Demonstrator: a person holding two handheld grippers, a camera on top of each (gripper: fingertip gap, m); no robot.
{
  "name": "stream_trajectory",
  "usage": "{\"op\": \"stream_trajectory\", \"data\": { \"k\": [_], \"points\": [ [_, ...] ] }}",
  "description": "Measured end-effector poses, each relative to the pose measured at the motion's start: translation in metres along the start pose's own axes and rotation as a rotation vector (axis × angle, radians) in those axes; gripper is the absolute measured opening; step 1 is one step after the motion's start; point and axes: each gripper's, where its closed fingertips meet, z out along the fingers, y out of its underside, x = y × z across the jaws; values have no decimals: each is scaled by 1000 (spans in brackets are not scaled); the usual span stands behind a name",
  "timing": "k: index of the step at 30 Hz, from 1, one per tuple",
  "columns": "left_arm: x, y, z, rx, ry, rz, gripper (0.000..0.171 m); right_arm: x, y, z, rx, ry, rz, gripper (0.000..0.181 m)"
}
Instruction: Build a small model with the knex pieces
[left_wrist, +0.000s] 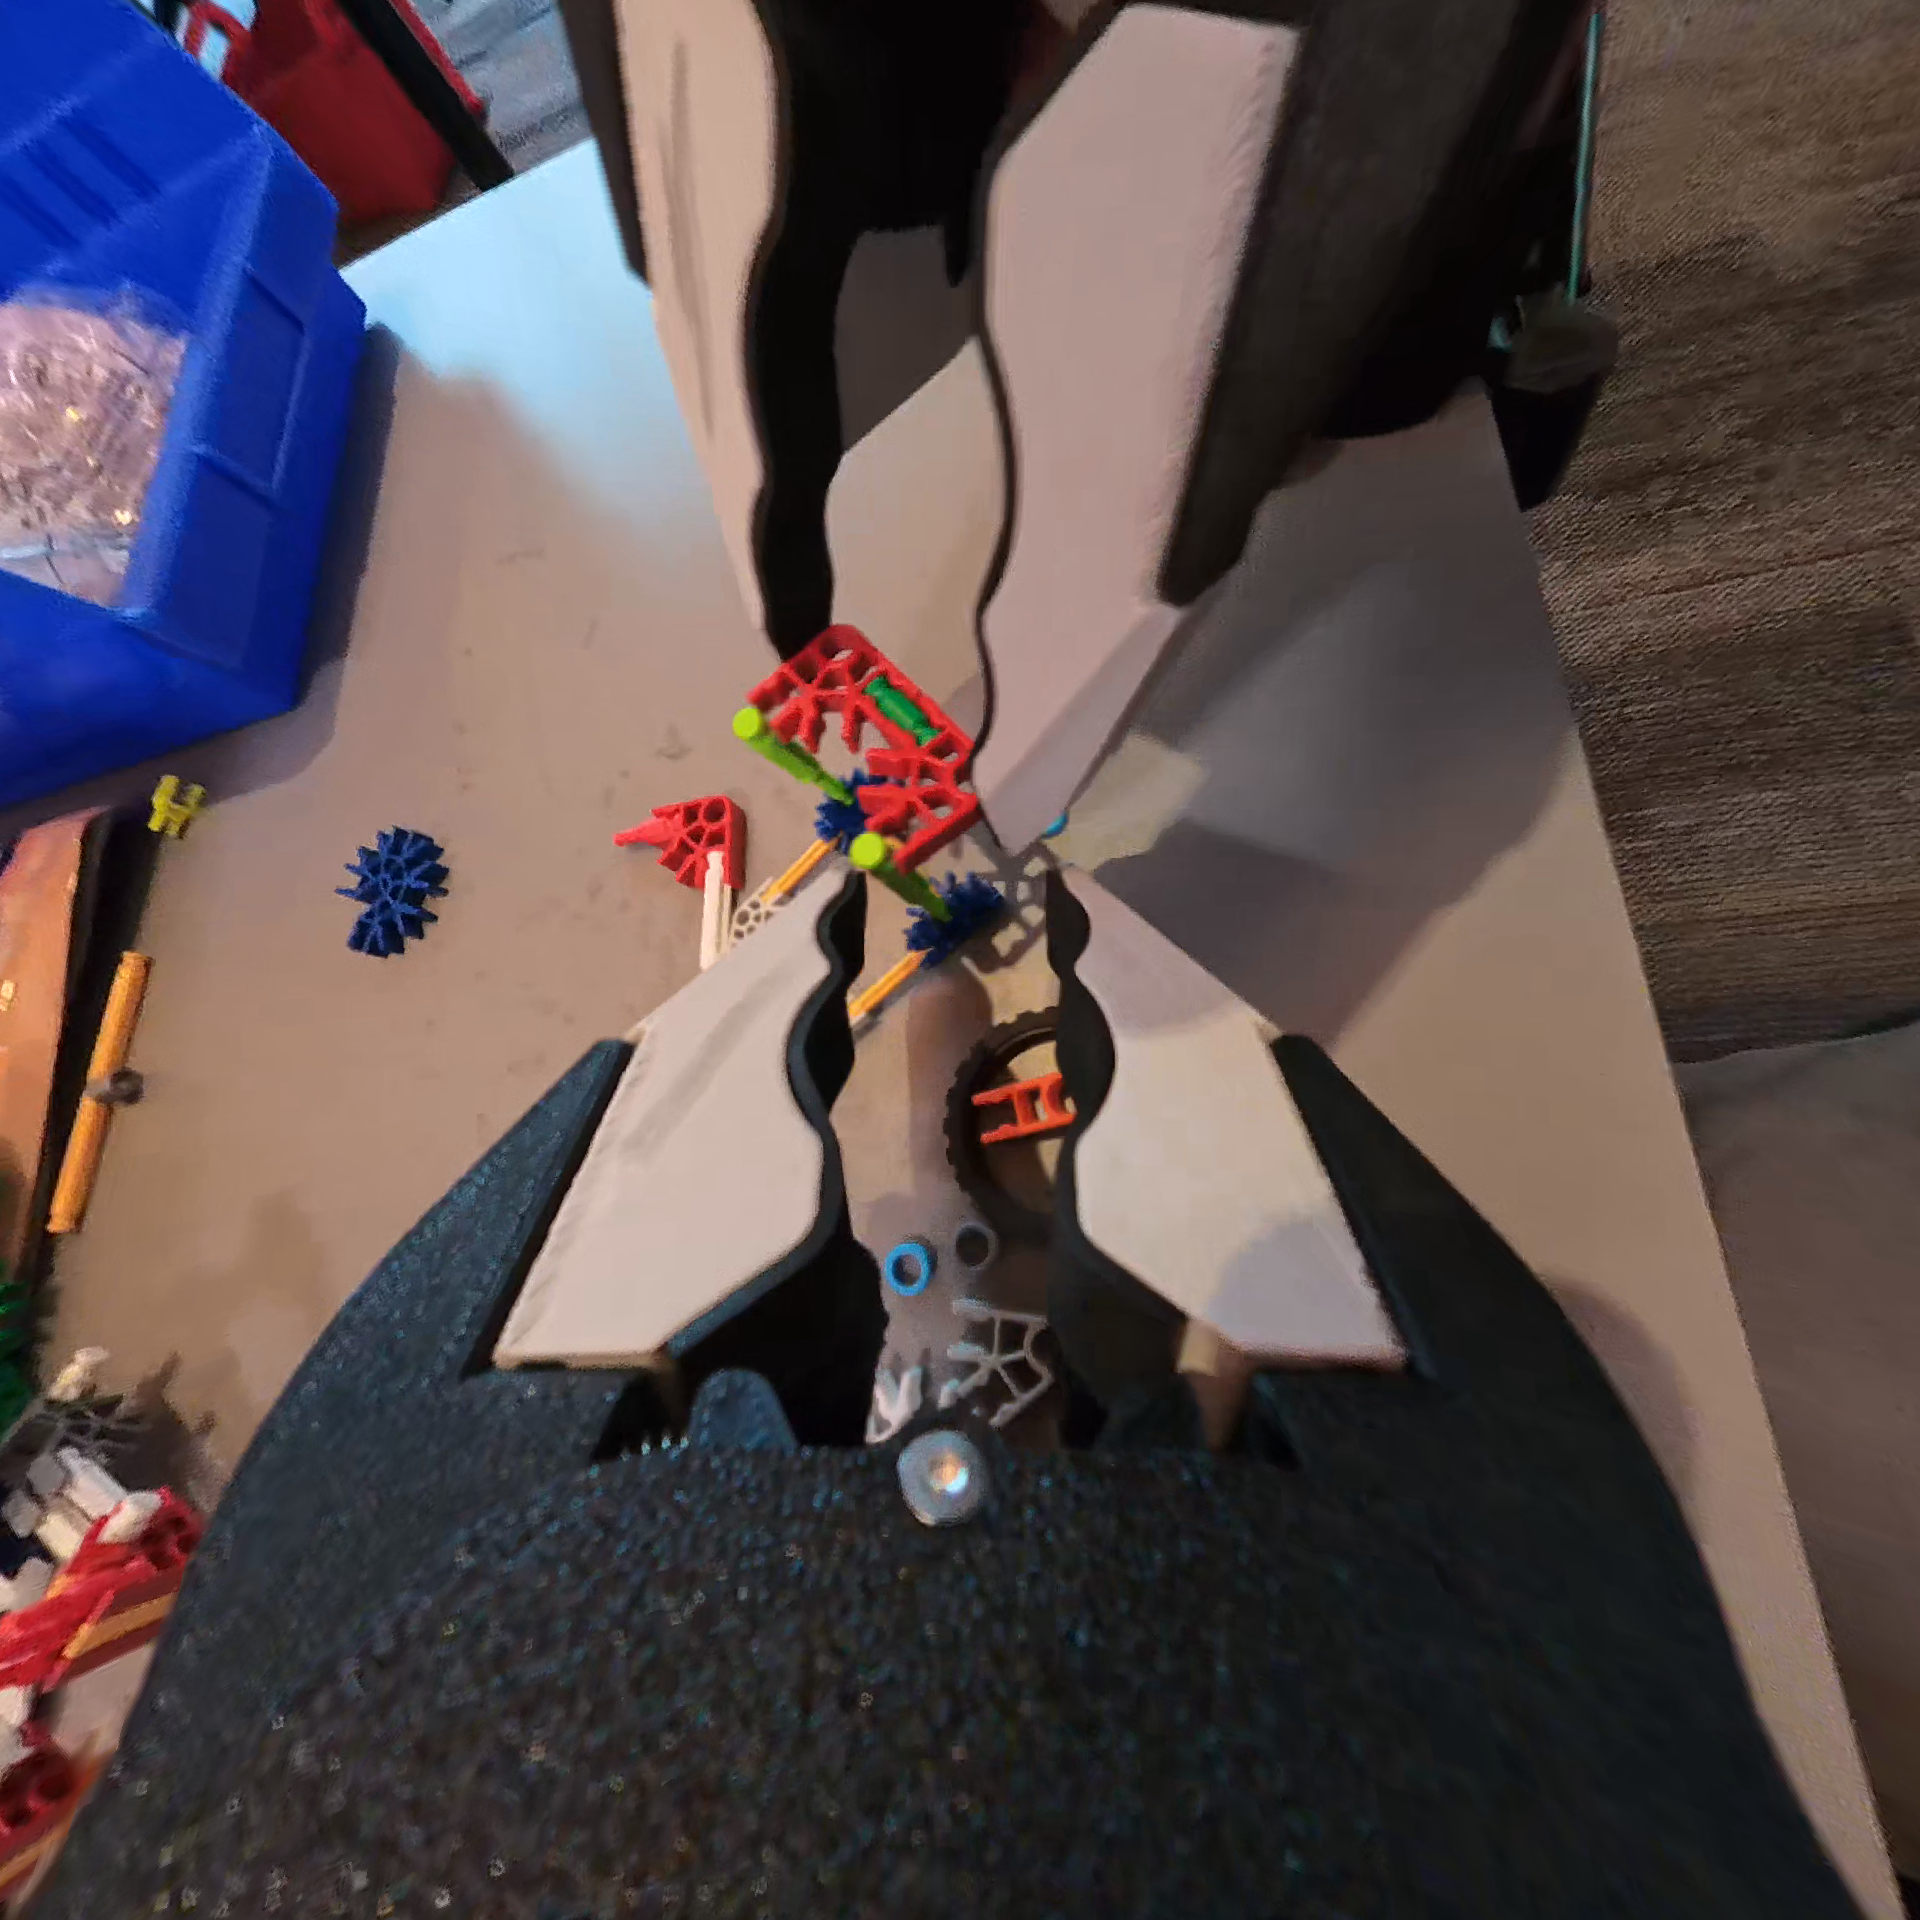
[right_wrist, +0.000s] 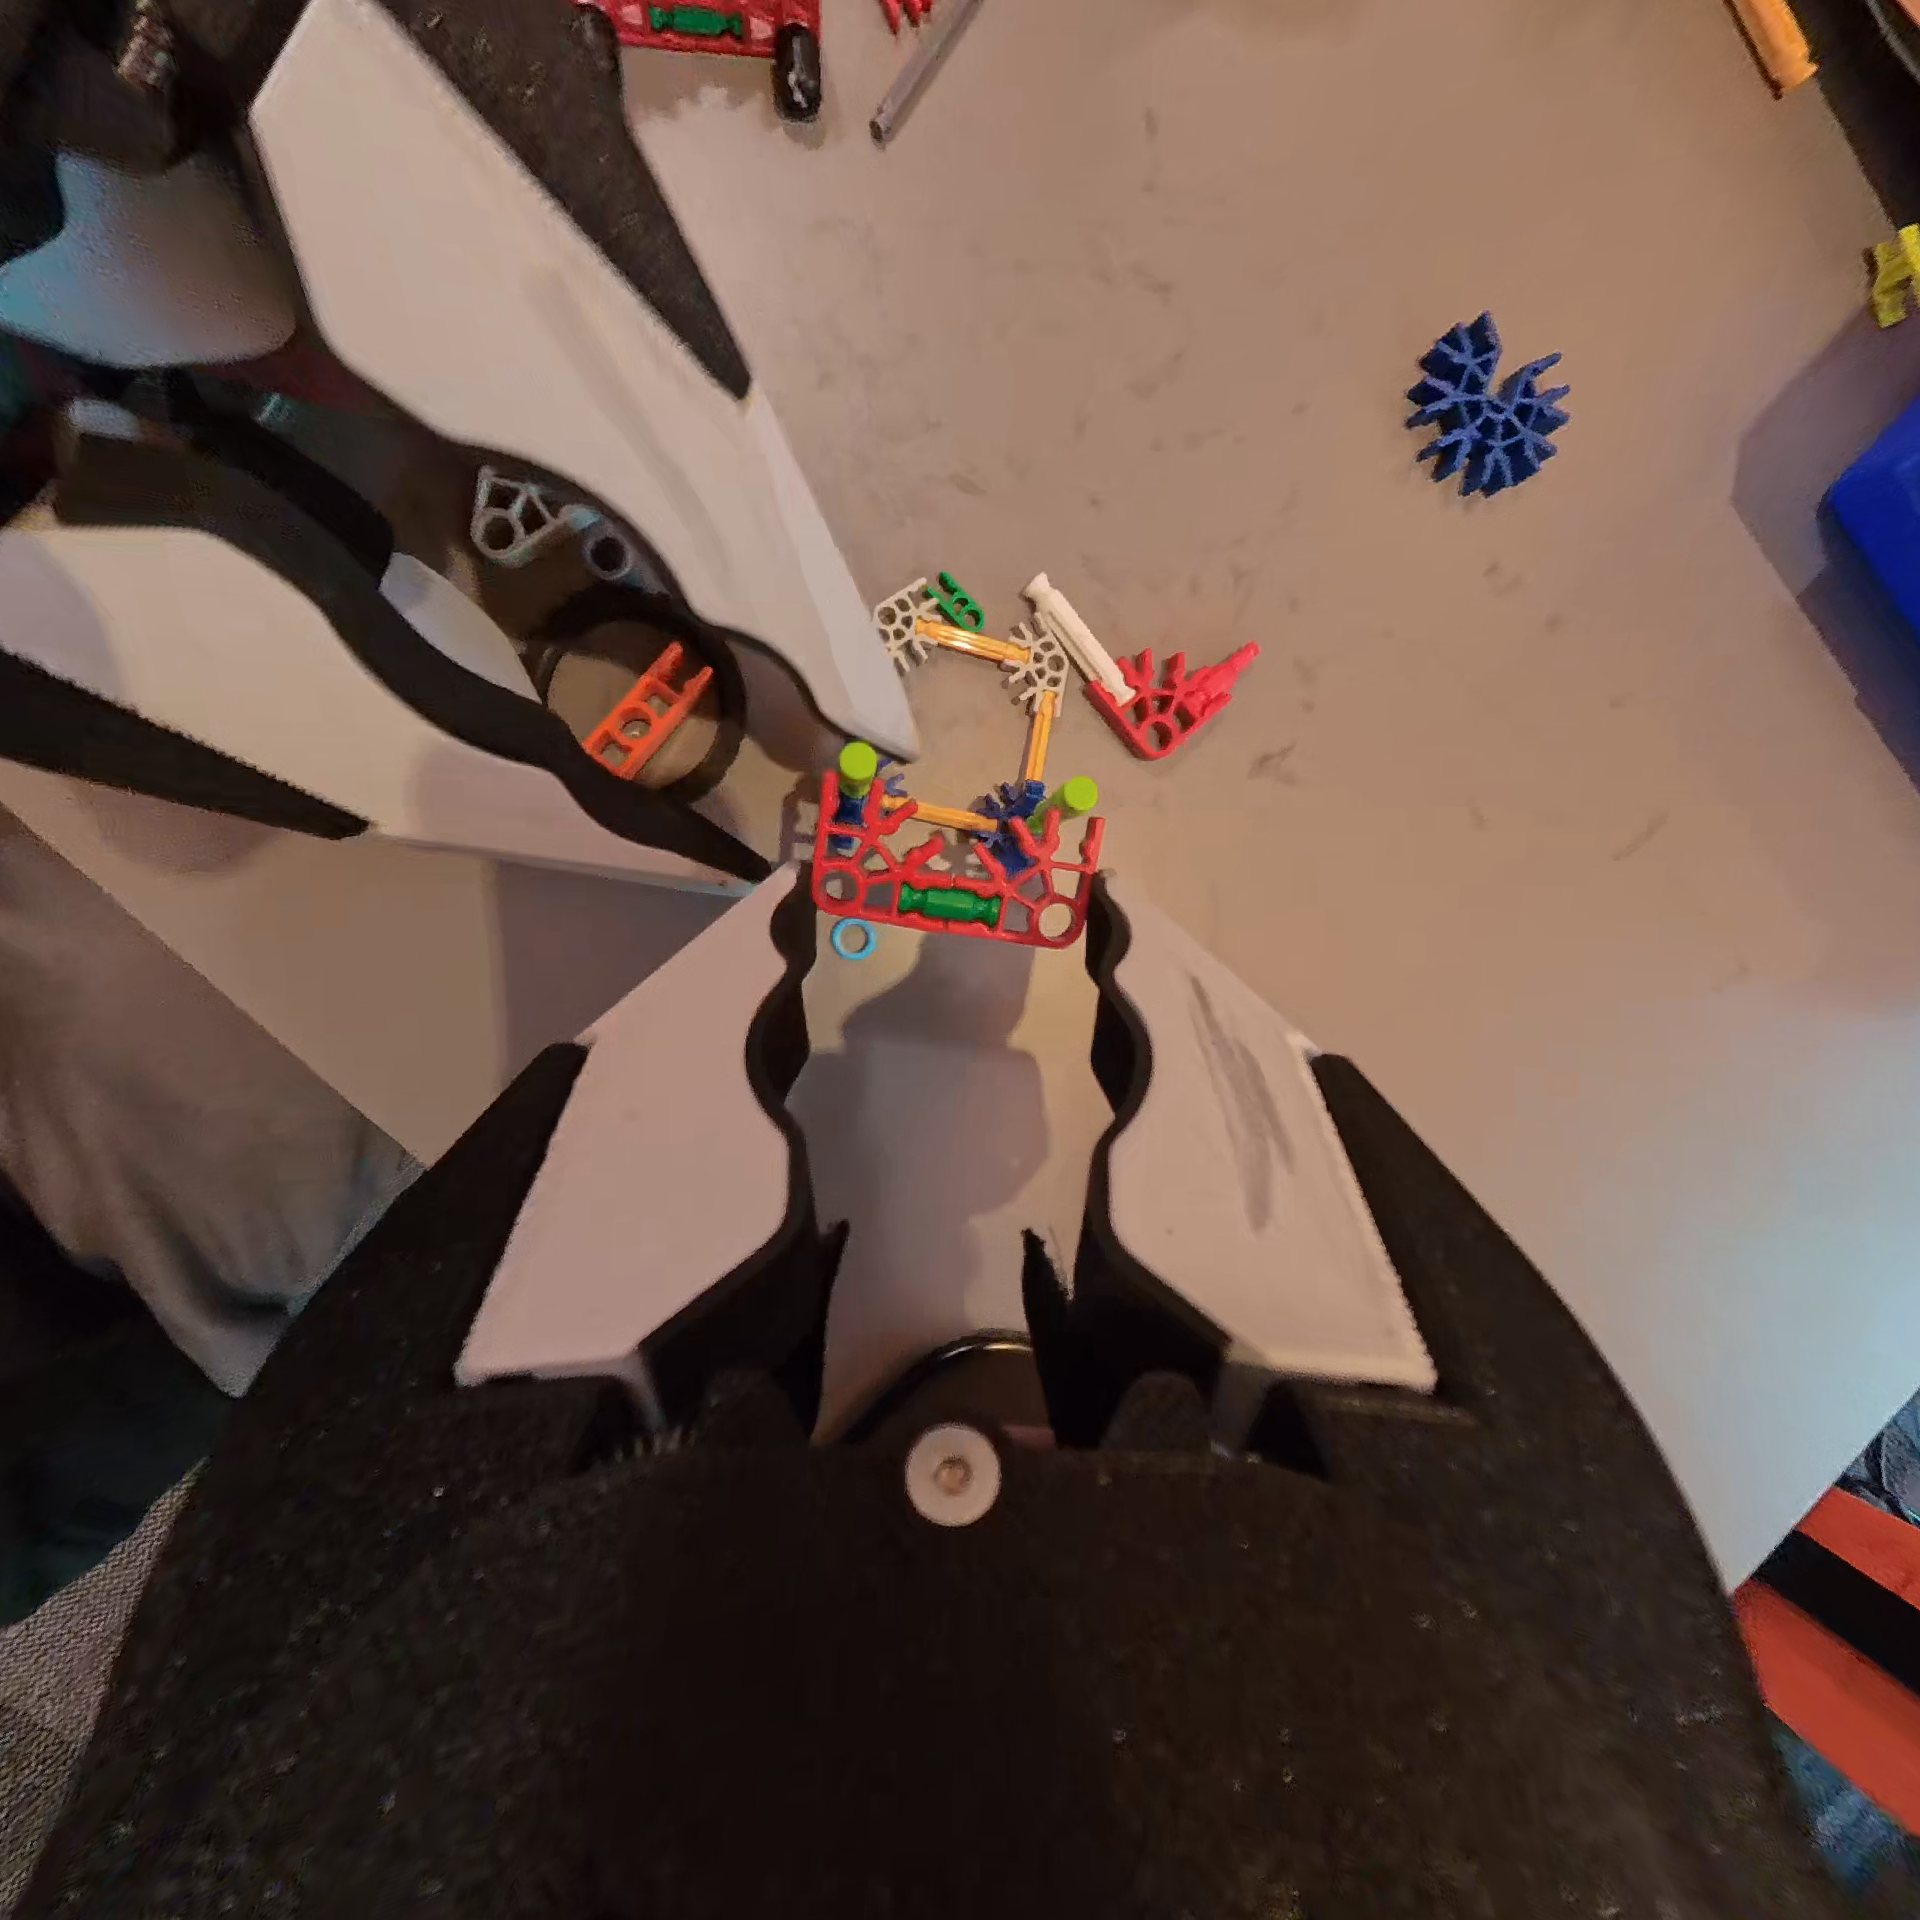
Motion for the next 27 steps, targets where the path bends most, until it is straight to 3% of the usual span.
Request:
{"op": "stream_trajectory", "data": {
  "k": [1, 11, 23, 27],
  "points": [
    [-1, 0, 1, -5, -19, 25, 30, 2, -1, 0, 0, 6, 1, 51],
    [-14, 0, 5, -15, -120, 155, 24, 8, -7, 6, 44, 5, 14, 51],
    [-14, 3, 18, -118, -183, 479, 27, 11, 6, 19, 146, -14, 52, 51],
    [-16, 3, 19, -131, -186, 517, 27, 14, 6, 20, 183, -6, 56, 51]
  ]
}}
